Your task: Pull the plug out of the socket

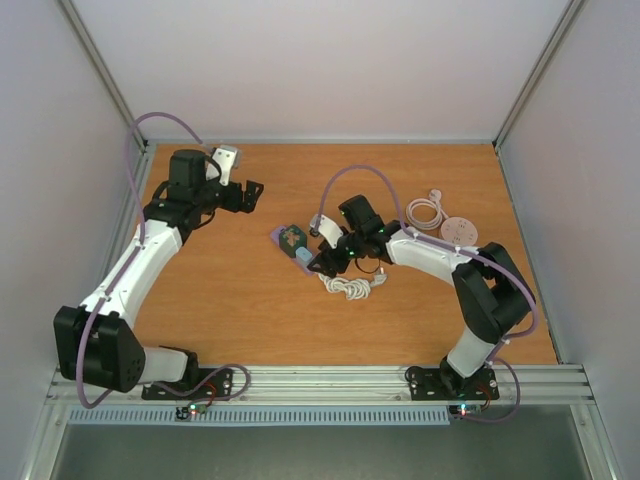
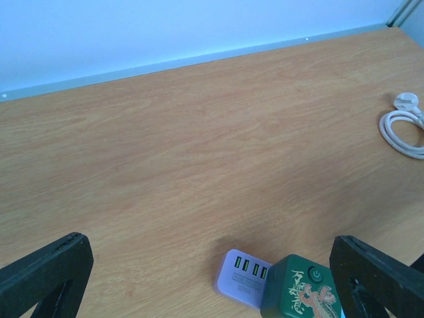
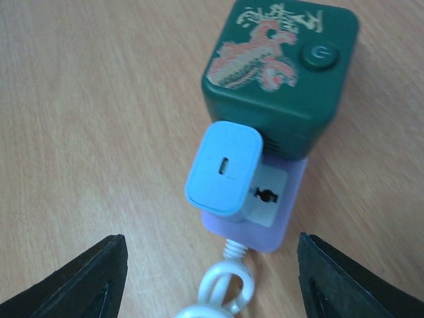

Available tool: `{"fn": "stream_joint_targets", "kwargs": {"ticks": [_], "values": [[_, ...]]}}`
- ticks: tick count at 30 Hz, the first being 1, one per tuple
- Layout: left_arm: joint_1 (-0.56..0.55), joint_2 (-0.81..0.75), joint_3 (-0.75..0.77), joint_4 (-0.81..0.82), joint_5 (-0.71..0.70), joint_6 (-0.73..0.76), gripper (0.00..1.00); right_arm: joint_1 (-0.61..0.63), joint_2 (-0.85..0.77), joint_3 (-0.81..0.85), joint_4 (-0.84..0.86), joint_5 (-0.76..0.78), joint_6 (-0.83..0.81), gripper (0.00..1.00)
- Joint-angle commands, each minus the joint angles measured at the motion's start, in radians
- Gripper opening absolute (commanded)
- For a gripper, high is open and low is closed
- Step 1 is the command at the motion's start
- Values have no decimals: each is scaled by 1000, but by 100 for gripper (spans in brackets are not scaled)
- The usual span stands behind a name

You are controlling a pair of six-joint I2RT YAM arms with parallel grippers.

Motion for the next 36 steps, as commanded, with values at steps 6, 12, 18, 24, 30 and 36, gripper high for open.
{"fn": "stream_joint_targets", "kwargs": {"ticks": [6, 12, 18, 24, 30, 36], "values": [[2, -26, 0, 23, -65, 40, 100, 81, 114, 66, 96, 92, 18, 64], [2, -47, -25, 41, -60, 11, 100, 112, 158, 88, 145, 143, 23, 53], [2, -45, -68, 56, -95, 19, 100, 125, 181, 101, 165, 165, 16, 37], [2, -11, -36, -7, -59, 88, 100, 124, 164, 69, 157, 173, -21, 30], [5, 38, -2, -90, 36, 210, 100, 125, 100, -15, 165, 151, -81, 24], [5, 39, -18, -131, 162, 369, 100, 124, 52, -67, 147, 144, -133, 21]]}}
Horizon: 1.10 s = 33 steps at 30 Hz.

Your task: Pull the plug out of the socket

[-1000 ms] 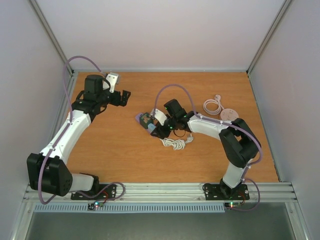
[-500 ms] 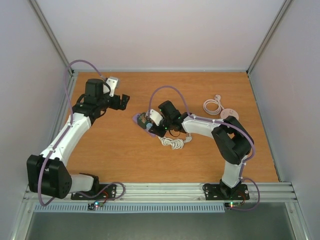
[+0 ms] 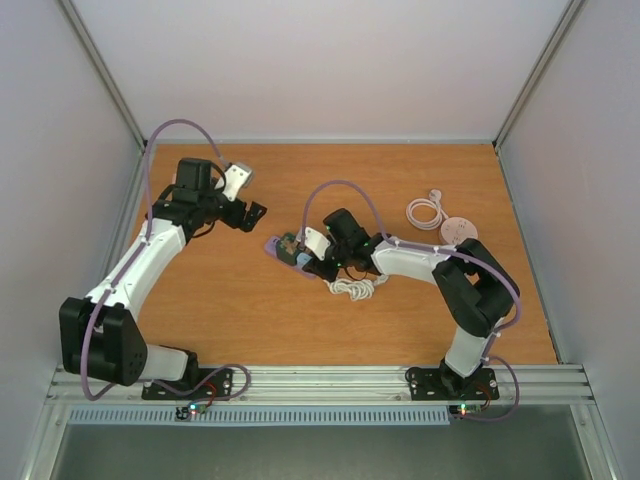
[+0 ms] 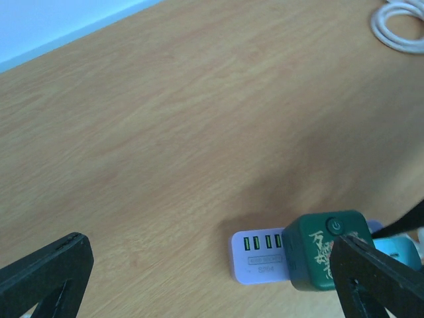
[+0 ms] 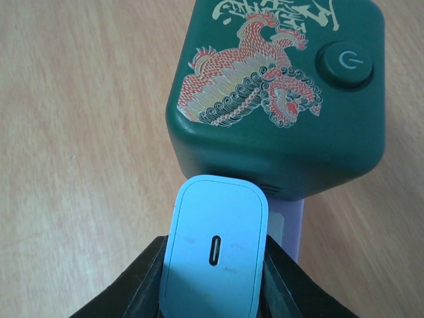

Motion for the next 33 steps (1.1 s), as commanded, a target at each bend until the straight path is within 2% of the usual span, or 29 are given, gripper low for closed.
{"fn": "stream_joint_targets", "kwargs": {"ticks": [1, 4, 8, 13, 19, 25, 33], "values": [[3, 11, 11, -50, 138, 162, 100, 10, -56, -44, -33, -18, -71, 21], [3, 8, -14, -103, 253, 284, 99, 9, -92, -79, -52, -39, -104, 20], [2, 0, -59, -238, 413, 568, 96, 9, -149, -150, -67, -56, -162, 20], [-11, 40, -74, -345, 486, 742, 95, 6, -219, -247, -87, -63, -221, 20], [-120, 77, -128, -273, 459, 789, 92, 5, -295, -328, -112, -107, -217, 20], [-238, 104, -172, -143, 459, 730, 92, 3, -360, -380, -126, -129, -230, 20], [-324, 142, -225, -7, 453, 668, 91, 1, -368, -403, -114, -141, -257, 21]]}}
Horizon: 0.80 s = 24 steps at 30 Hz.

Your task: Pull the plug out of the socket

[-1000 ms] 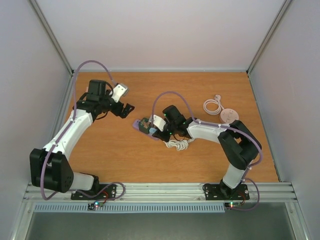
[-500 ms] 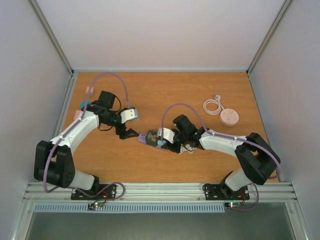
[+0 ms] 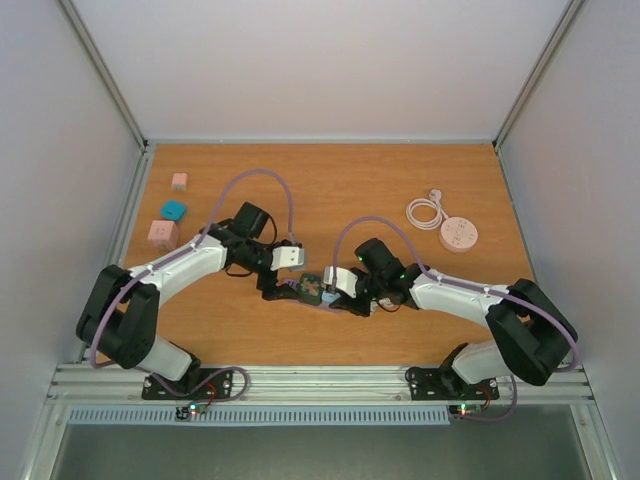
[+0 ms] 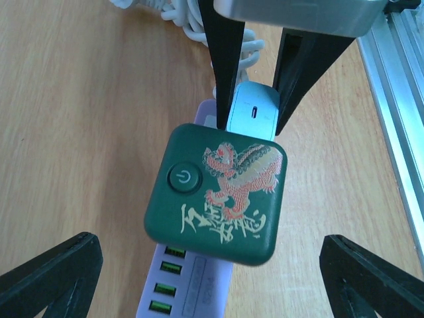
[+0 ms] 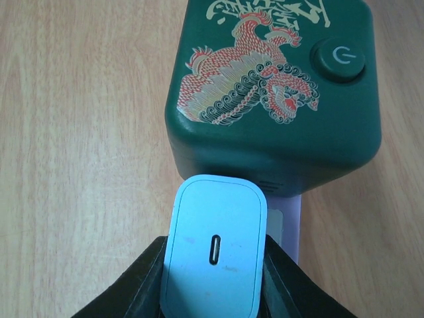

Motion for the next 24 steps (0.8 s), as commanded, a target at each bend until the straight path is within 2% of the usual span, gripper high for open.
{"fn": "stream_joint_targets", "kwargs": {"ticks": [1, 6, 14, 20, 24], "values": [[-42, 28, -32, 131, 20, -21, 91, 2, 8, -22, -46, -19, -28, 21], [-85, 40, -67, 190, -1, -14, 82, 2, 16, -10, -47, -22, -26, 23], [-97, 26, -99, 264, -15, -58, 62, 1, 19, 1, -32, -28, 4, 33], [-98, 13, -116, 276, -18, -63, 60, 3, 27, 18, -23, -43, 30, 41], [-98, 15, -115, 278, -19, -63, 65, 3, 36, 24, -29, -44, 21, 42]]}}
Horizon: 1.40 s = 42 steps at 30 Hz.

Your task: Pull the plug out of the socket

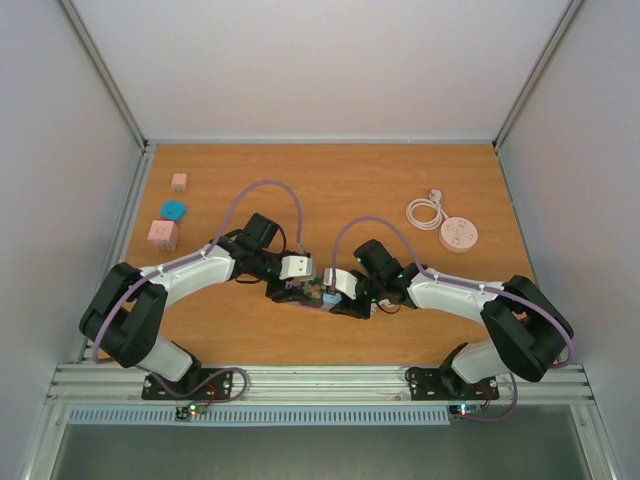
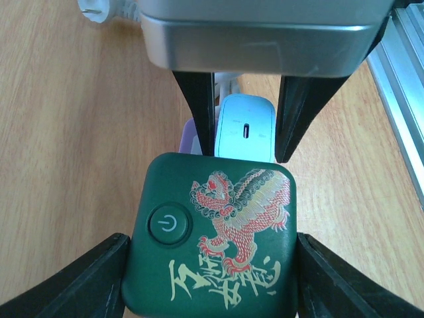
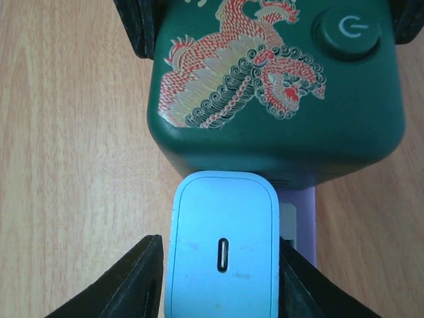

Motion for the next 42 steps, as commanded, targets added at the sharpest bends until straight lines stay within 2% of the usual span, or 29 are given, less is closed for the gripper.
{"fn": "stream_joint_targets", "kwargs": {"ticks": [1, 3, 6, 9, 14, 17, 22, 27, 32, 38, 42], "values": [[-8, -8, -19, 59, -9, 1, 66, 4, 10, 20, -9, -20, 1, 41], [-9, -9, -18, 59, -12, -2, 70, 3, 6, 19, 4, -16, 5, 39], [-14, -10, -26, 64, -36, -5, 81, 4, 2, 22, 14, -17, 17, 37], [-17, -11, -30, 73, -48, -5, 82, 4, 3, 18, 20, -17, 13, 36], [-31, -4, -27, 74, -59, -5, 74, 4, 2, 0, 33, 4, -4, 32], [-36, -14, -27, 89, -48, -17, 64, 3, 4, -2, 31, 11, -7, 27], [-37, -63, -53, 151, -21, -54, 53, 4, 5, -7, 27, 15, -2, 20], [-37, -109, -88, 244, -27, -89, 48, 3, 32, 5, 10, 42, 26, 7], [-48, -141, -95, 254, -14, -46, 45, 3, 34, -1, 13, 48, 35, 2], [-48, -163, -119, 312, -41, -70, 41, 4, 47, 2, 2, 61, 39, 1], [-48, -109, -47, 223, 29, -151, 37, 3, 58, 2, 1, 81, 39, 1]]}}
